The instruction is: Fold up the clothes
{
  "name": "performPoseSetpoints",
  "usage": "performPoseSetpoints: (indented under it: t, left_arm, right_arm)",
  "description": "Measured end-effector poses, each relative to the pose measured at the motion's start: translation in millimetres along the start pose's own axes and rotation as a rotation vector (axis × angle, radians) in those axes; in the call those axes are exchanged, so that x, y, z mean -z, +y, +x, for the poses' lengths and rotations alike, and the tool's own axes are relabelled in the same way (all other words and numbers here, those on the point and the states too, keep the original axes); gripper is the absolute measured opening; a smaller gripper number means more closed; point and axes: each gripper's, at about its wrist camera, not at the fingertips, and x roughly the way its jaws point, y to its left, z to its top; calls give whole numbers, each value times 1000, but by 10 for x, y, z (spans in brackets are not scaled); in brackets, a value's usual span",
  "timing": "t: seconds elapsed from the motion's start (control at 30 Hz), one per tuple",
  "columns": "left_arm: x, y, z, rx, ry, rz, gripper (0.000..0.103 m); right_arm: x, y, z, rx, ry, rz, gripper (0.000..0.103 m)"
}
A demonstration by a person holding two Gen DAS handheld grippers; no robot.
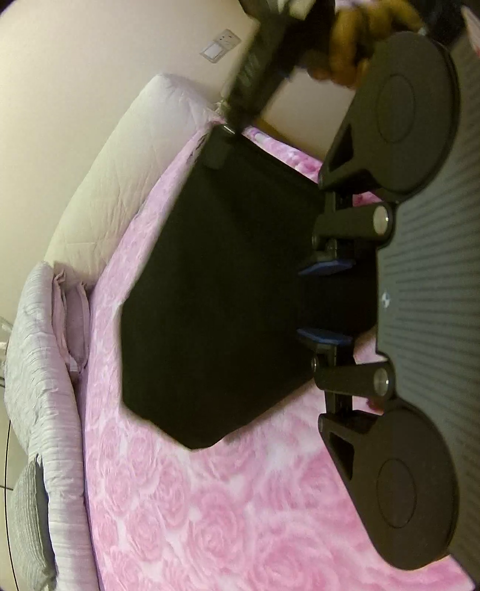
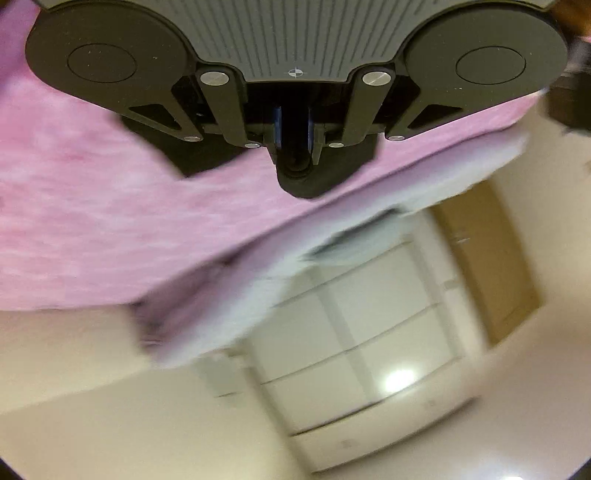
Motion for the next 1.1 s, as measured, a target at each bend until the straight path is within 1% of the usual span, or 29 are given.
performPoseSetpoints:
  t: [0.03, 0.1, 0.17, 0.3, 0.37, 0.43, 0.47, 0.5, 0.63, 0.73, 0.77, 0.83, 0.87, 0.9, 0.93, 0.97, 1.0, 1.03, 1.1]
  left_arm:
    - [7, 5, 48, -4, 13, 2, 26]
    - [44, 32, 122, -13, 36, -8, 26]
    - [77, 58, 167, -12, 50, -21, 26]
    - [64, 39, 174, 2, 46, -17, 26]
    - [67, 28, 214, 8, 49, -20, 27]
    - [70, 19, 251, 14, 51, -23, 27]
    - [77, 28, 250, 16, 51, -25, 28]
    - [86, 42, 246, 19, 52, -29, 28]
    - [59, 80, 197, 24, 52, -39, 29]
    - [44, 63, 203, 30, 51, -26, 30]
    - [50, 65, 223, 36, 54, -30, 31]
    - [61, 71, 258, 46, 58, -38, 31]
    - [65, 80, 250, 40, 60, -41, 31]
    - [70, 88, 241, 34, 61, -45, 31]
    - [72, 100, 232, 29, 62, -49, 31]
    - [66, 129, 211, 28, 62, -62, 31]
    - [60, 159, 191, 26, 62, -74, 31]
    - [53, 190, 171, 25, 61, -88, 31]
    - [39, 290, 135, 19, 54, -140, 31]
  right_arm:
    - [33, -199, 35, 53, 19, 46, 12]
    - [151, -568, 214, 101, 80, 179, 12]
    - [172, -733, 219, 76, 77, 268, 12]
    - [-17, -583, 52, 55, -11, 183, 12]
    - [21, -572, 91, 74, -6, 180, 12]
    - [143, -741, 266, 124, 42, 244, 13]
    - [211, -871, 327, 121, 52, 307, 13]
    - [224, -918, 325, 112, 44, 340, 13]
    - [134, -855, 204, 106, -6, 349, 13]
    - [58, -774, 129, 123, -28, 301, 13]
    - [89, -794, 141, 147, -21, 303, 13]
    - [208, -884, 171, 182, 0, 333, 13]
    - [240, -950, 145, 167, 6, 387, 14]
    - [262, -1025, 107, 141, 11, 457, 18]
    - [261, -1092, 88, 125, 21, 518, 33]
    - [249, -1150, 56, 122, 37, 567, 51]
    - [242, -1196, -21, 111, 41, 608, 56]
    - [237, -1238, -118, 95, 37, 647, 58]
    - [282, -1290, -264, 48, 39, 740, 58]
